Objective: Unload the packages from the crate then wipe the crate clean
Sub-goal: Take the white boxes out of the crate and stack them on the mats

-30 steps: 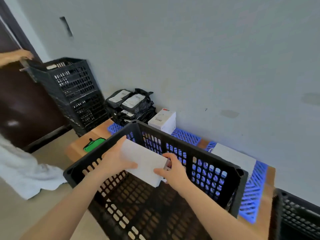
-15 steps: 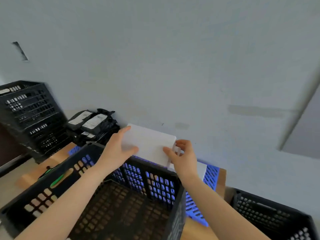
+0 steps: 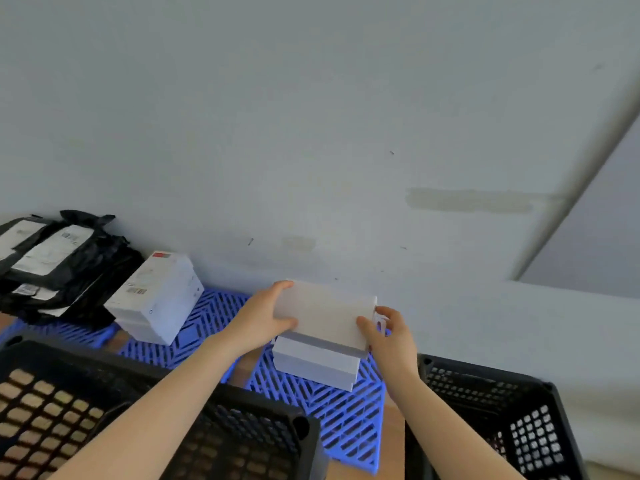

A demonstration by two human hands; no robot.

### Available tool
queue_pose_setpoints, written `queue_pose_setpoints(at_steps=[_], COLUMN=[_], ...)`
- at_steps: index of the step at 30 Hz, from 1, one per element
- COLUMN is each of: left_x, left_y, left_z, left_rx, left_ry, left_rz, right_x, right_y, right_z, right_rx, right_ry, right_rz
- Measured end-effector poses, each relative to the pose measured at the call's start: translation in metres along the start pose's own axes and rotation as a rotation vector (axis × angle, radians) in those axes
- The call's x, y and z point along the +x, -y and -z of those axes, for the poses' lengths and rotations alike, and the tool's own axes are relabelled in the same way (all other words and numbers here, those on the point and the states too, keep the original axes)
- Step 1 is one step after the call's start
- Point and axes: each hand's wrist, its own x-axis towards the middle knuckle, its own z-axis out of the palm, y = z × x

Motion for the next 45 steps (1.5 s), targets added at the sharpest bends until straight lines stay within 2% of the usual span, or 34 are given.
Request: queue_pose_setpoints(at_steps=[5,11,18,29,32,36,38,45], left_x=[0.027,0.043,0.046,0.045,0.04,0.018,-0.002,-0.122], left_y=[0.029,0.044,0.049,0.049,0.044,0.035,0.028,0.015], left_z=[-0.019,-0.03,-0.029,-0.026,-0.02,0.003,0.018,0.08], left_rx=[0.054,0.147,0.134,0.154,0.145,0.052,0.027,-0.001], left_ry=[0.127,0.23,0.268,0.275,0.187,-0.086,-0.17,-0.441], left_rz=[0.07,0.098,0.111,0.129,0.107,0.028,-0.017,-0.058], right_x=[0.024,0.033,0.03,0.022,0.016,0.002,-0.01,-0.077], right_y=[-0.038,-0.058,-0.059,-0.058,-0.052,-0.033,-0.017,0.051], right_z=[-0.015,-0.032,-0.038,-0.047,-0.042,-0.03,-0.026,-0.03], right_rx=[-0.065,-0.051,-0.086,-0.069,-0.086,-0.163,-0.172,-0.143], right_ry=[0.046,0.008,-0.028,0.02,-0.021,-0.091,-0.113,-0.032], right_rz=[-0.073,-0.135,-0.163,-0.158,-0.131,-0.009,0.048,0.286])
